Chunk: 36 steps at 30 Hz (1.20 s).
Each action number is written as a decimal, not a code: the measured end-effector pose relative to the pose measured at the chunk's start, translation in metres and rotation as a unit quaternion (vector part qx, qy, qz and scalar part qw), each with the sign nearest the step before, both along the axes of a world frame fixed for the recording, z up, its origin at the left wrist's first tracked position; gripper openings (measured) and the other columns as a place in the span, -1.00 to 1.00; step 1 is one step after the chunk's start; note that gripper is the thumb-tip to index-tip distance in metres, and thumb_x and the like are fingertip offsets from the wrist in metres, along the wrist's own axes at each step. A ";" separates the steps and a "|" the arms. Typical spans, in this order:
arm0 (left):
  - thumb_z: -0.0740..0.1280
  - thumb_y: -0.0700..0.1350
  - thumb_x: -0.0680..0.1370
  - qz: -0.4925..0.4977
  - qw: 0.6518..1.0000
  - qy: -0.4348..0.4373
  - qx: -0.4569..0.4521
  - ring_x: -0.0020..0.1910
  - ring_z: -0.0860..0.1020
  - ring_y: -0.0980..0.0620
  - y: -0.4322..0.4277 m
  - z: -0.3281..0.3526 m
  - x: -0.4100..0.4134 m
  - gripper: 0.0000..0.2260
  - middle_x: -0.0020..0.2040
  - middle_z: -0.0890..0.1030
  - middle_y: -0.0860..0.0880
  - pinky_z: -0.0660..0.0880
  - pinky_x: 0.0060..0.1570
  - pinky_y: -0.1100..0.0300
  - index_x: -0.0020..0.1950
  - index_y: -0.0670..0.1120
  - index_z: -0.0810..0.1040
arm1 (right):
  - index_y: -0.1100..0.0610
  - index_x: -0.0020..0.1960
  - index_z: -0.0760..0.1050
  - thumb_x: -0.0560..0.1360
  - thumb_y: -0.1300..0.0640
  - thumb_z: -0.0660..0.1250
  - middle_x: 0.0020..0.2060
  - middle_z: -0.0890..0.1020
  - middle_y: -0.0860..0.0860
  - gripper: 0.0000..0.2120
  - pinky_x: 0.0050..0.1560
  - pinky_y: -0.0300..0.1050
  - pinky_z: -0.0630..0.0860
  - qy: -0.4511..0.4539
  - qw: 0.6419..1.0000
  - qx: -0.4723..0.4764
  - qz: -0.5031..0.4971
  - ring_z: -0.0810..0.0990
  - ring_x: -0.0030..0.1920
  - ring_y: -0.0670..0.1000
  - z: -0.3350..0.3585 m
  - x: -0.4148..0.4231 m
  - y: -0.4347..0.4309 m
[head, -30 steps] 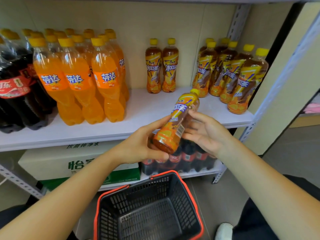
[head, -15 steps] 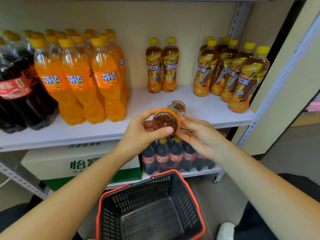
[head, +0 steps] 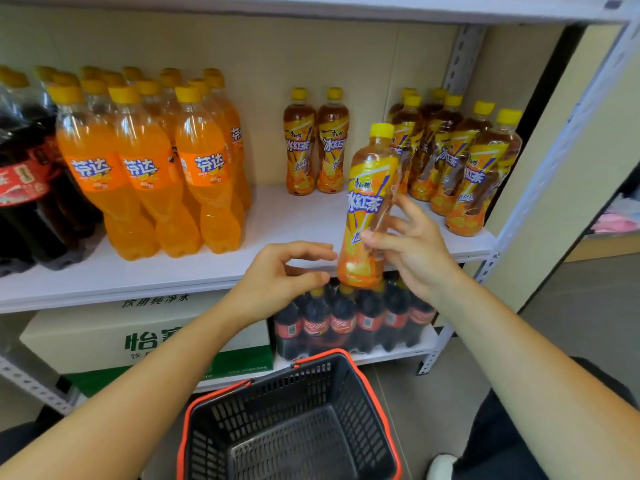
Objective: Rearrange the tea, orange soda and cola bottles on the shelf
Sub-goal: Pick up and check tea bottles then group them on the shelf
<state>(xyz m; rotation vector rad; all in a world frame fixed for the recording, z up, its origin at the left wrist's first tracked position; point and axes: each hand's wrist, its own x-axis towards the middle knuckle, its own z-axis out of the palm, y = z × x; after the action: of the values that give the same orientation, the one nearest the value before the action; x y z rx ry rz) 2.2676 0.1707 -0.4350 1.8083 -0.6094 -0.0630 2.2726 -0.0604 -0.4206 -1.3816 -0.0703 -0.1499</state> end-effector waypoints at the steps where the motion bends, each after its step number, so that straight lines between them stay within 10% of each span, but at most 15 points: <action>1: 0.45 -0.36 0.53 0.032 0.998 -0.035 0.033 0.26 0.60 0.14 0.000 -0.002 0.005 -0.75 0.27 0.65 -0.03 0.54 0.13 0.22 0.16 -0.14 0.69 | 0.06 0.42 0.44 0.33 0.42 0.56 0.09 0.69 0.10 -0.27 -0.14 -0.03 0.67 -0.026 0.998 -0.030 -0.042 0.70 0.00 0.03 0.002 0.005 -0.006; 13: 0.46 -0.25 0.55 0.148 0.988 0.007 0.042 0.15 0.61 -0.05 -0.041 -0.011 0.111 -0.72 0.18 0.66 -0.06 0.55 0.24 -0.02 0.26 -0.12 0.63 | 0.09 0.46 0.42 0.42 0.24 0.58 0.26 0.64 0.04 -0.33 0.29 0.17 0.55 -0.109 0.928 -0.248 -0.257 0.63 0.24 0.07 -0.026 0.083 -0.064; 19: 0.45 -0.29 0.55 0.185 0.979 0.016 -0.084 0.16 0.56 0.04 -0.083 -0.003 0.183 -0.52 0.19 0.57 -0.03 0.49 0.23 0.21 0.44 -0.20 0.41 | 0.00 0.37 0.49 0.41 -0.04 0.60 0.04 0.72 0.06 -0.41 0.06 0.02 0.57 -0.045 0.855 -0.410 -0.315 0.68 0.06 0.17 -0.023 0.111 -0.084; 27: 0.53 -0.21 0.47 0.240 0.969 -0.054 -0.013 0.30 0.48 -0.01 -0.122 -0.010 0.250 -0.20 0.39 0.51 -0.10 0.40 0.30 0.21 0.61 -0.13 0.19 | 0.15 0.32 0.52 0.47 0.07 0.55 0.11 0.70 0.09 -0.53 0.14 0.13 0.57 -0.063 0.873 -0.351 -0.333 0.67 0.10 0.17 -0.039 0.134 -0.084; 36: 0.55 -0.07 0.47 0.324 0.937 -0.101 0.086 0.20 0.60 -0.22 -0.121 -0.018 0.276 -0.43 0.22 0.65 -0.16 0.52 0.23 -0.09 0.41 -0.11 0.42 | 0.15 0.34 0.51 0.48 0.05 0.54 0.15 0.68 0.08 -0.52 0.16 0.14 0.58 -0.052 0.885 -0.342 -0.313 0.65 0.13 0.14 -0.041 0.135 -0.088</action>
<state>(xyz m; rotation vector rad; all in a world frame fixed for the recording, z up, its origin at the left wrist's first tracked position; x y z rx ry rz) 2.5440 0.0498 -0.4526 2.1213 -0.1240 0.5368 2.4075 -0.1483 -0.4614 -2.0673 0.2659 -0.8052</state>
